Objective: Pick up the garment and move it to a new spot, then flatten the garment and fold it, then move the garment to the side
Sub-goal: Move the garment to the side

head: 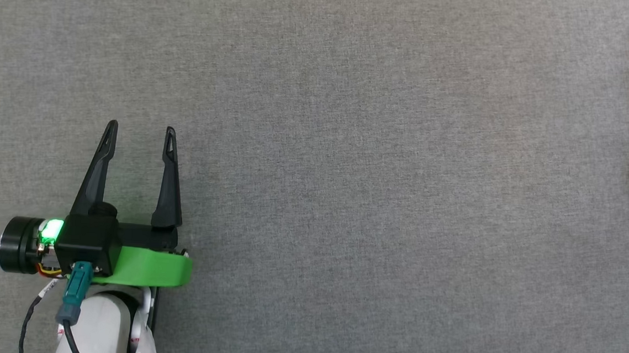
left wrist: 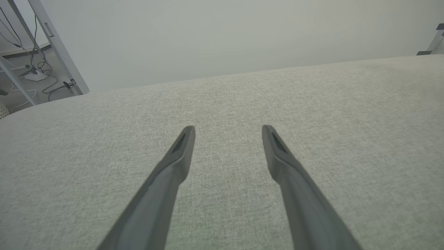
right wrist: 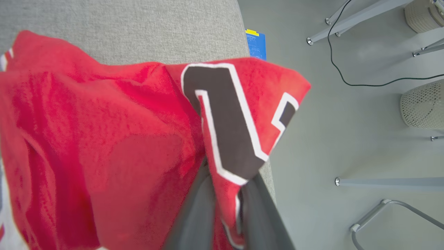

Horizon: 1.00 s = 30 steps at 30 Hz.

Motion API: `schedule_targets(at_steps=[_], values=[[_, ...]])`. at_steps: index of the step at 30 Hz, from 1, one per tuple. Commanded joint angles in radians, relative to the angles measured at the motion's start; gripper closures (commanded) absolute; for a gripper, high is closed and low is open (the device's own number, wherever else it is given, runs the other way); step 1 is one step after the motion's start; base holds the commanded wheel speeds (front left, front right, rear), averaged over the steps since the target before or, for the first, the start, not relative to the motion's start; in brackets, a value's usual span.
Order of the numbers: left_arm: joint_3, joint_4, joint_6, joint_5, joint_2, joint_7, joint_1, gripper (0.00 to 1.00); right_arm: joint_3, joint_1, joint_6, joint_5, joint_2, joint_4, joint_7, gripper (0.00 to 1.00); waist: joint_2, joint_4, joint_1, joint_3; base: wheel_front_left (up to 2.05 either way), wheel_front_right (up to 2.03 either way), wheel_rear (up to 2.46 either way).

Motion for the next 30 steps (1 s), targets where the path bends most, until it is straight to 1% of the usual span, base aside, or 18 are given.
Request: schedule_targets(at_steps=[1, 5, 7, 11, 14, 17, 19, 22, 24, 27, 30], values=[[-0.002, 0.001, 0.008, 0.008, 0.004, -0.006, -0.018, 0.00, -0.012, -0.022, -0.001, -0.012, 0.012, 0.019, -0.026, 0.00, -0.0001, 0.005, -0.0002, -0.015, 0.00, 0.00, 0.00], [-0.006, 0.018, 0.014, -0.001, -0.003, -0.006, -0.008, 0.00, -0.023, -0.025, -0.001, -0.032, 0.029, 0.057, -0.086, 0.00, -0.0001, 0.015, -0.0002, -0.062, 0.00, 0.00, 0.00], [-0.009, 0.025, 0.018, -0.007, -0.008, -0.006, 0.002, 0.00, -0.033, -0.021, -0.001, -0.041, 0.032, 0.059, -0.145, 0.00, -0.0001, 0.021, -0.0002, -0.094, 0.00, 0.00, 0.00], [-0.009, 0.041, 0.025, -0.020, -0.017, -0.006, 0.033, 0.00, -0.067, -0.003, -0.001, -0.062, 0.040, 0.044, -0.300, 0.00, -0.0001, 0.032, -0.0002, -0.165, 0.00, 0.00, 0.00], [-0.002, 0.054, 0.032, -0.031, -0.022, -0.006, 0.067, 0.00, -0.108, 0.013, -0.001, -0.091, 0.071, 0.021, -0.441, 0.00, -0.0001, 0.032, -0.0002, -0.219, 0.00, 0.00, 0.00], [0.011, 0.059, 0.036, -0.043, -0.026, -0.006, 0.104, 0.00, -0.151, 0.035, -0.001, -0.137, 0.127, -0.008, -0.566, 0.00, -0.0001, 0.031, -0.0002, -0.269, 0.00, 0.00, 0.00], [0.018, 0.063, 0.038, -0.047, -0.027, -0.006, 0.122, 0.00, -0.184, 0.058, -0.001, -0.168, 0.171, -0.047, -0.607, 0.00, -0.0001, 0.035, -0.0002, -0.298, 0.00, 0.00, 0.00], [0.022, 0.065, 0.038, -0.050, -0.029, -0.006, 0.141, 0.00, -0.235, 0.113, -0.001, -0.228, 0.234, -0.142, -0.630, 0.00, -0.0001, 0.047, -0.0002, -0.330, 0.00, 0.00, 0.00], [0.024, 0.068, 0.038, -0.053, -0.031, -0.006, 0.149, 0.00, -0.272, 0.161, -0.001, -0.263, 0.280, -0.227, -0.633, 0.00, -0.0001, 0.056, -0.0002, -0.348, 0.00, 0.00, 0.00], [0.033, 0.066, 0.044, -0.059, -0.035, -0.006, 0.162, 0.00, -0.321, 0.263, -0.001, -0.324, 0.375, -0.389, -0.634, 0.00, -0.0001, 0.066, -0.0002, -0.374, 0.00, 0.00, 0.00], [0.042, 0.066, 0.051, -0.065, -0.040, -0.006, 0.172, 0.00, -0.337, 0.365, -0.001, -0.371, 0.466, -0.499, -0.634, 0.00, -0.0001, 0.078, -0.0002, -0.394, 0.00, 0.00, 0.00]])
